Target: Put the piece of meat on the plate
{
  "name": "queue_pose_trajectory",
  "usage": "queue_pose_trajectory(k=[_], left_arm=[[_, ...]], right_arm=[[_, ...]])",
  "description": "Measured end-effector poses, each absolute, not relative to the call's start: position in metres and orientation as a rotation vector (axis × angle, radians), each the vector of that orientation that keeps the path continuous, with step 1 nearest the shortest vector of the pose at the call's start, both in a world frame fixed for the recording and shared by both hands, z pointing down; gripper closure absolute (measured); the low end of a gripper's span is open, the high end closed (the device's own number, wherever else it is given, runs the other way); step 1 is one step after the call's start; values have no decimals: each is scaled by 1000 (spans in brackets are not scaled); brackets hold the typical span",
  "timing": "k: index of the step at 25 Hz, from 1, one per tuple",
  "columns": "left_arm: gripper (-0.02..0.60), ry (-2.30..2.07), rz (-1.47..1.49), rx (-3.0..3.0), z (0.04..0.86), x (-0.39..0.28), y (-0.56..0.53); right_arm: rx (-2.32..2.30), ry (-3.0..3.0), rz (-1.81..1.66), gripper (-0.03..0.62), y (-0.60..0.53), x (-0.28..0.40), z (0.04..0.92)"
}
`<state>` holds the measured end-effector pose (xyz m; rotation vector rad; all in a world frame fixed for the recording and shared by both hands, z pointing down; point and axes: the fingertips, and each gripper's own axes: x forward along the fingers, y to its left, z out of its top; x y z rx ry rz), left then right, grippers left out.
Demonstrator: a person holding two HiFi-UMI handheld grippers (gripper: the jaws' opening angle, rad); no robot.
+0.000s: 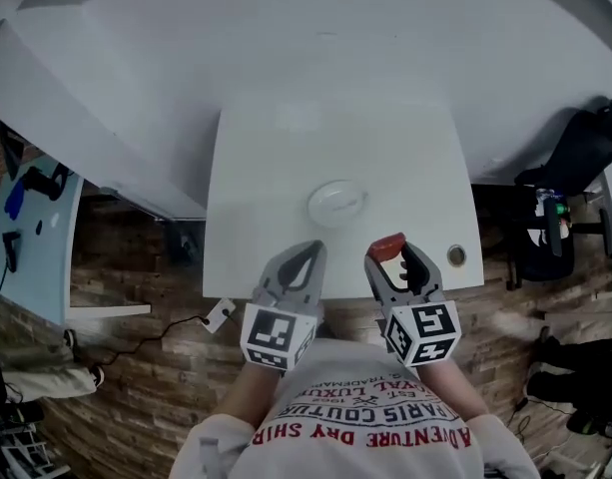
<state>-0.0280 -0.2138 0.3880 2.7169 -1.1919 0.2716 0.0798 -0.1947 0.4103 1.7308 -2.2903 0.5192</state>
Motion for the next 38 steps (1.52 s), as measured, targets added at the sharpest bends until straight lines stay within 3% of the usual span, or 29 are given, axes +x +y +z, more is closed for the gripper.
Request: queue_pose_trajectory(k=[10, 38], left_arm=[[575, -1117, 342, 2691, 419, -46, -300], [575, -1225, 509, 2354, 522, -56, -357]], right_arm=[[1700, -2186, 567, 318, -280, 64, 435], [1150, -1952, 800, 318, -363, 41, 610]])
